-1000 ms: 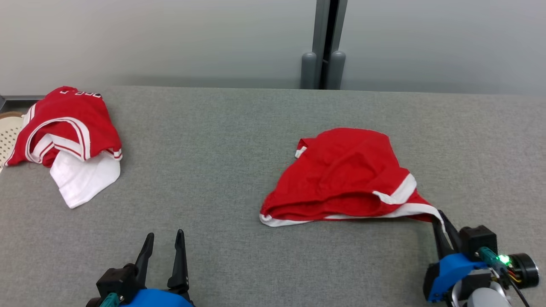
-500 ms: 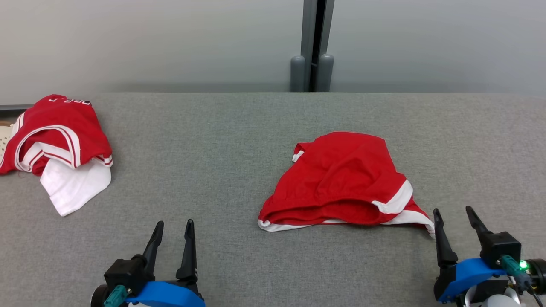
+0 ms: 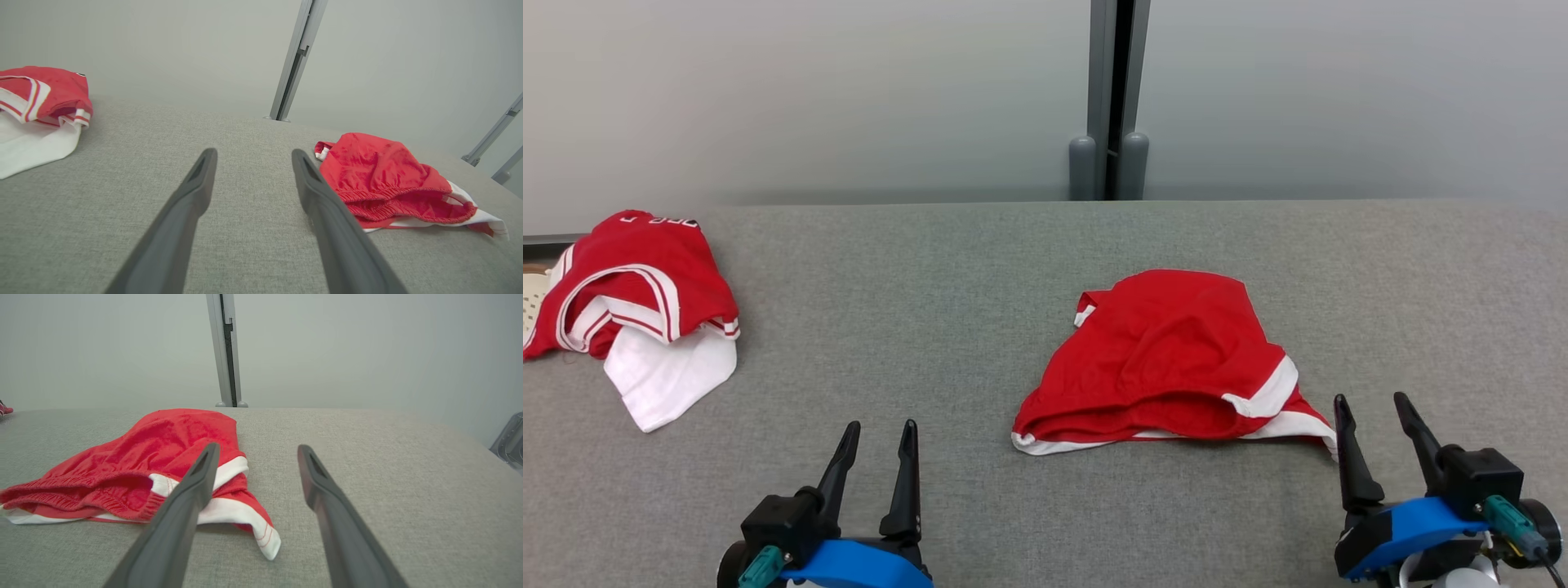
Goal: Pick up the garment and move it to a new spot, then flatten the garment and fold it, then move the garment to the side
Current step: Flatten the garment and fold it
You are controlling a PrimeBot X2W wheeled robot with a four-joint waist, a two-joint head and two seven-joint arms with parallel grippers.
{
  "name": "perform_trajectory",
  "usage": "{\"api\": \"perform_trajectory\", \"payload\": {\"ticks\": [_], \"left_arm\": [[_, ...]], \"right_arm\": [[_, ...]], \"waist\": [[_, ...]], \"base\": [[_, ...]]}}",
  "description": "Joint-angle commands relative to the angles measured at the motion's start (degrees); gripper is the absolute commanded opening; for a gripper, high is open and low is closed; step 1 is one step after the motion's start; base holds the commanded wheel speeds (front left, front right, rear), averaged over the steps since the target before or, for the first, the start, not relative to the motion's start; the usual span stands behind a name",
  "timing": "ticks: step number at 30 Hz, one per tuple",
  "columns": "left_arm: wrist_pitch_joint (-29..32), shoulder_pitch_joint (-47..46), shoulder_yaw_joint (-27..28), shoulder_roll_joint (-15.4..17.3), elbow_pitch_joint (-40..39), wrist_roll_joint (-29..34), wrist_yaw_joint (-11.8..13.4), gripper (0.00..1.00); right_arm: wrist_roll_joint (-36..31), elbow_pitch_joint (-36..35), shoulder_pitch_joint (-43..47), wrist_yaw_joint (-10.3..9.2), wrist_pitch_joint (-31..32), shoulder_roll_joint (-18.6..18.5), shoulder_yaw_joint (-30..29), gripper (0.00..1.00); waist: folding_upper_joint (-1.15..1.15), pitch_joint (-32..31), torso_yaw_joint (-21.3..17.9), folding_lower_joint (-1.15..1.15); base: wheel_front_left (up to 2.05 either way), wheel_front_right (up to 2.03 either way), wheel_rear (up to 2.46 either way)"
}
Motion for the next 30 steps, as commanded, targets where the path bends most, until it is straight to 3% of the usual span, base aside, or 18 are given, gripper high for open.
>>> {"api": "perform_trajectory", "payload": {"ticks": [1, 17, 24, 27, 30], "left_arm": [[-0.2, 0.2, 0.1, -0.1, -0.1, -0.3, 0.5, 1.0], [-0.2, -1.0, -1.5, 0.0, 0.3, 1.4, 0.2, 1.0], [2.6, -6.5, -15.2, 2.0, 3.1, 5.1, -0.5, 1.0], [4.6, -9.9, -23.1, 3.5, 5.0, 3.1, -0.4, 1.0], [6.1, -13.2, -27.6, 4.7, 7.7, 0.3, -0.4, 1.0]], "right_arm": [[0.5, 0.3, 1.1, -0.01, -0.2, -0.2, 0.4, 1.0], [1.6, 0.3, 0.5, -0.01, -0.2, -0.2, 1.1, 1.0], [1.5, 0.2, -0.6, -0.01, -0.2, -0.2, 1.3, 1.0], [1.5, 0.3, -1.3, -0.01, -0.2, -0.2, 1.6, 1.0], [1.6, 0.1, -1.8, -0.01, -0.2, -0.2, 1.8, 1.0]], "waist": [[0.0, -0.3, 0.2, 0.0], [0.0, 0.1, 0.8, 0.0], [0.0, 1.8, -0.1, 0.0], [0.0, 2.7, -0.9, 0.0], [0.0, 3.7, -1.8, 0.0]], "base": [[0.0, 0.0, 0.0], [0.0, 0.0, 0.0], [0.0, 0.0, 0.0], [0.0, 0.0, 0.0], [0.0, 0.0, 0.0]]}}
